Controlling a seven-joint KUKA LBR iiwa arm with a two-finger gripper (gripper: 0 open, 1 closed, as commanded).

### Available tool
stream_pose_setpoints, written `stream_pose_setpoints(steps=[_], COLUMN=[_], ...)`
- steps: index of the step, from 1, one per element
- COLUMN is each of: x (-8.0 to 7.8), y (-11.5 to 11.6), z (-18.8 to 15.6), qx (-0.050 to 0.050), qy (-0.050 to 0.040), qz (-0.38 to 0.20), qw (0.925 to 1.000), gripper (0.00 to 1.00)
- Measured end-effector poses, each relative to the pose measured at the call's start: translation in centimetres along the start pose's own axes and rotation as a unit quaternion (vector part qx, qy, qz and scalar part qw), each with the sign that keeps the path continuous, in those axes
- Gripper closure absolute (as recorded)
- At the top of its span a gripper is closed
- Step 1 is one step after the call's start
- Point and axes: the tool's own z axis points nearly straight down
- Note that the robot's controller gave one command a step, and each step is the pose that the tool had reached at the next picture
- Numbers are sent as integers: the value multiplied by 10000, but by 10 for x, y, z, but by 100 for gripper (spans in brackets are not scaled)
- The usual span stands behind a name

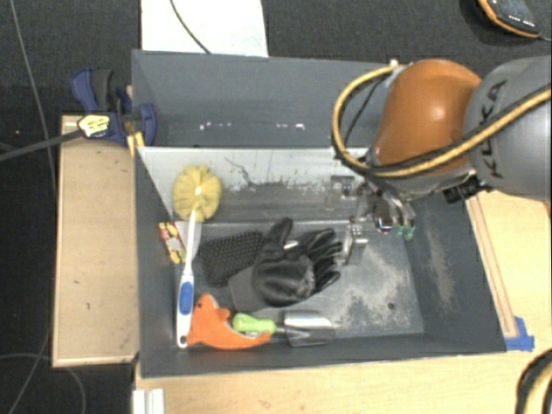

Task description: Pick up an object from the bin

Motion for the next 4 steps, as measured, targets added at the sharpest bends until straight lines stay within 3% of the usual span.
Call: stream_pose_setpoints(steps=[1,2,3,4], x=[4,5,2,24], y=[21,3,3,62], z=[43,28,29,113], qx=[-7,-2,2,-2], qy=[10,-26,-40,-40], qz=[369,181,197,36], qw=[9993,9998,9998,10000], gripper=[0,0,0,0])
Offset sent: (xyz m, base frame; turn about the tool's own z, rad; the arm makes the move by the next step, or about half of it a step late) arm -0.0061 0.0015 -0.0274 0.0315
